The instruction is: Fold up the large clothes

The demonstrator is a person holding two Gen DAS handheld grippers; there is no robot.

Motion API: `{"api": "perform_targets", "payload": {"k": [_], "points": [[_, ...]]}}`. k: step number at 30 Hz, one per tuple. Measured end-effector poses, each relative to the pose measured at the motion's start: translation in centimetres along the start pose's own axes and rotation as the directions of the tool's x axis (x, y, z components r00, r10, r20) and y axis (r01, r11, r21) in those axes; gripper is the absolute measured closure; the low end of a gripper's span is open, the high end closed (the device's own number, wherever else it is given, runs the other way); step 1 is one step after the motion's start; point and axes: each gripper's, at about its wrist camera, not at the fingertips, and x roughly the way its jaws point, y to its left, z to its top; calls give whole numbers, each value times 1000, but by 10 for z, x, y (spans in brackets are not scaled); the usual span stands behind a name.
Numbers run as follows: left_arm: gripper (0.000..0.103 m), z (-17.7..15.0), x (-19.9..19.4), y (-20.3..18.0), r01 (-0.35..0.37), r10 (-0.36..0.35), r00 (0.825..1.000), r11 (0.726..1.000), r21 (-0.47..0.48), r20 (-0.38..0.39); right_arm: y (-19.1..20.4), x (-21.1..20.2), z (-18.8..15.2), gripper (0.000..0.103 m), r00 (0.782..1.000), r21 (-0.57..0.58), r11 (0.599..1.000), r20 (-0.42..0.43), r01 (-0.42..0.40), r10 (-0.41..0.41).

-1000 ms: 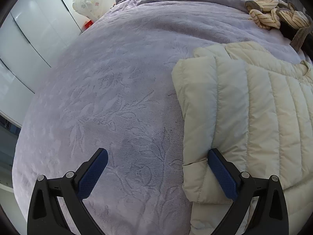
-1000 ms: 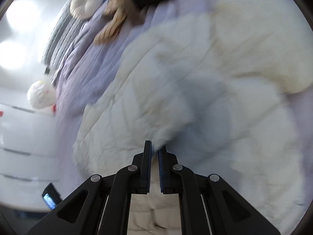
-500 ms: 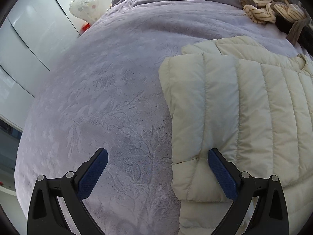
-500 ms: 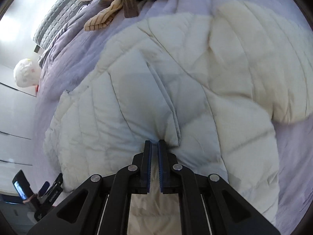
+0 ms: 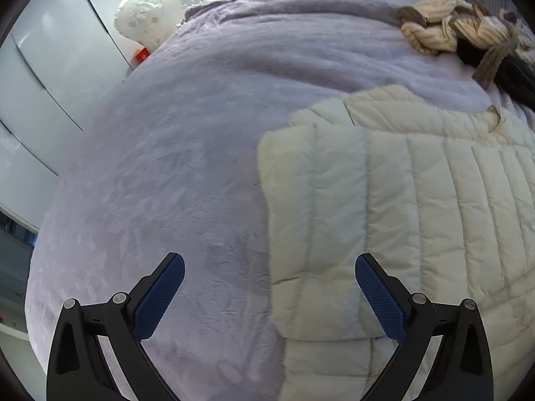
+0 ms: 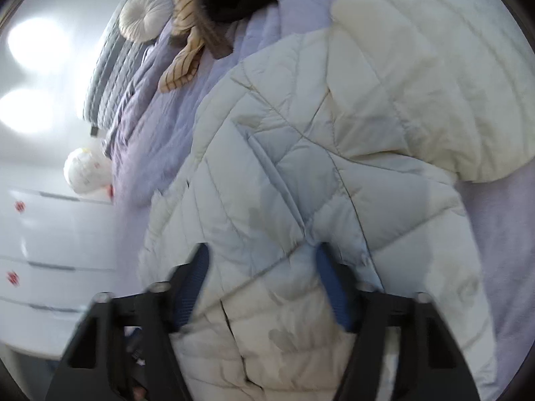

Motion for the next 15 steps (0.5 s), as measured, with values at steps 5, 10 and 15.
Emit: {"api": "perform_targets", "payload": {"k": [5, 10, 15], "points": [[1, -12, 14, -8, 5, -5, 999, 1000, -11, -46, -14, 11, -5, 100, 1000, 48, 999, -13, 13, -12], [1, -14, 15, -9, 6, -6, 999, 1000, -5, -45, -18, 12, -12, 100, 999, 27, 1000, -30, 16, -15], [1, -12, -1, -8, 14, -15, 999, 1000, -13, -41, -4, 1, -7, 99, 999, -34, 999, -35, 27, -28]]}}
